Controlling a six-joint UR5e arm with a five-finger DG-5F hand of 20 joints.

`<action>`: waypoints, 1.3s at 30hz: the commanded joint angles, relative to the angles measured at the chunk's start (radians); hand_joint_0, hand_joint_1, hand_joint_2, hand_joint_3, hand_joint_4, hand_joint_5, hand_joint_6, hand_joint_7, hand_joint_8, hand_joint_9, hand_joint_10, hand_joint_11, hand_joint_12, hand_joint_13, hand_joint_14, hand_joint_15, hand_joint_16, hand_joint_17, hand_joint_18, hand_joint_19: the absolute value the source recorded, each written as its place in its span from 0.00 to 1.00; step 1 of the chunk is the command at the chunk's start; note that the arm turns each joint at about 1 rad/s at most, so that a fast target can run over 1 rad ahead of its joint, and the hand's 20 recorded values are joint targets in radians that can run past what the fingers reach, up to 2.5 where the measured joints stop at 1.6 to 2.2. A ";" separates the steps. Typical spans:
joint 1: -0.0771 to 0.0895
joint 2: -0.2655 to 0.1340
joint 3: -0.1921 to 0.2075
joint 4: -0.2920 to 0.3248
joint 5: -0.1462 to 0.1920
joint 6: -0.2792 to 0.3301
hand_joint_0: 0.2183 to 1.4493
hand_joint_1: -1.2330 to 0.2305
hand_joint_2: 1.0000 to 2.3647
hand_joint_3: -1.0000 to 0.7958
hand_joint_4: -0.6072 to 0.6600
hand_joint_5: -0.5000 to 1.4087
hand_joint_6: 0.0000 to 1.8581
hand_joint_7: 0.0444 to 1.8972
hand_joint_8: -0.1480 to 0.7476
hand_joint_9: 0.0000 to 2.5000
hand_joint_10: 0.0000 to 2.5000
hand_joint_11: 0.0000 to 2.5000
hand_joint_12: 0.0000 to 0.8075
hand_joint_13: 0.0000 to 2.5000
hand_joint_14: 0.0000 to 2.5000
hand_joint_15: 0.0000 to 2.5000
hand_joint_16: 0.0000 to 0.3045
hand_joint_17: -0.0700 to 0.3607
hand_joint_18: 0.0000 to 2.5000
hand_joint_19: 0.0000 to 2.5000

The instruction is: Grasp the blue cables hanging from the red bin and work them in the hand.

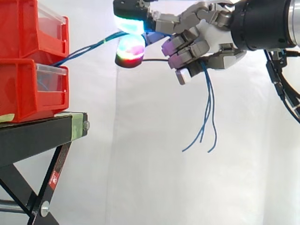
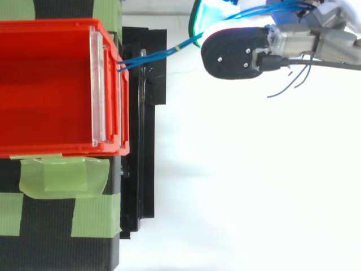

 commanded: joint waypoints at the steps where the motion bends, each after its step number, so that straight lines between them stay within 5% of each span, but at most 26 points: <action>1: 0.000 0.000 0.022 0.001 -0.009 -0.028 0.51 0.45 0.00 0.06 0.63 0.32 0.35 0.62 0.67 0.72 1.00 1.00 0.66 0.76 1.00 0.56 0.67 0.52 1.00 0.30; 6: -0.007 0.000 0.038 0.012 -0.014 -0.100 0.50 0.46 0.00 0.05 0.63 0.32 0.35 0.62 0.67 0.72 1.00 1.00 0.66 0.76 1.00 0.56 0.67 0.52 1.00 0.30; 18: -0.011 0.000 0.039 0.021 -0.017 -0.113 0.56 0.43 0.01 0.15 0.62 0.32 0.34 0.61 0.67 0.72 1.00 1.00 0.66 0.76 1.00 0.56 0.67 0.52 1.00 0.30; 25: -0.012 0.000 0.039 0.020 -0.017 -0.113 0.59 0.42 0.02 0.29 0.62 0.34 0.20 0.65 0.67 0.72 1.00 1.00 0.66 0.76 1.00 0.56 0.67 0.52 1.00 0.30; 39: -0.001 -0.002 0.038 0.000 -0.015 -0.117 0.60 0.42 0.02 0.40 0.61 0.36 0.15 0.67 0.67 0.72 1.00 1.00 0.66 0.76 1.00 0.56 0.67 0.52 1.00 0.30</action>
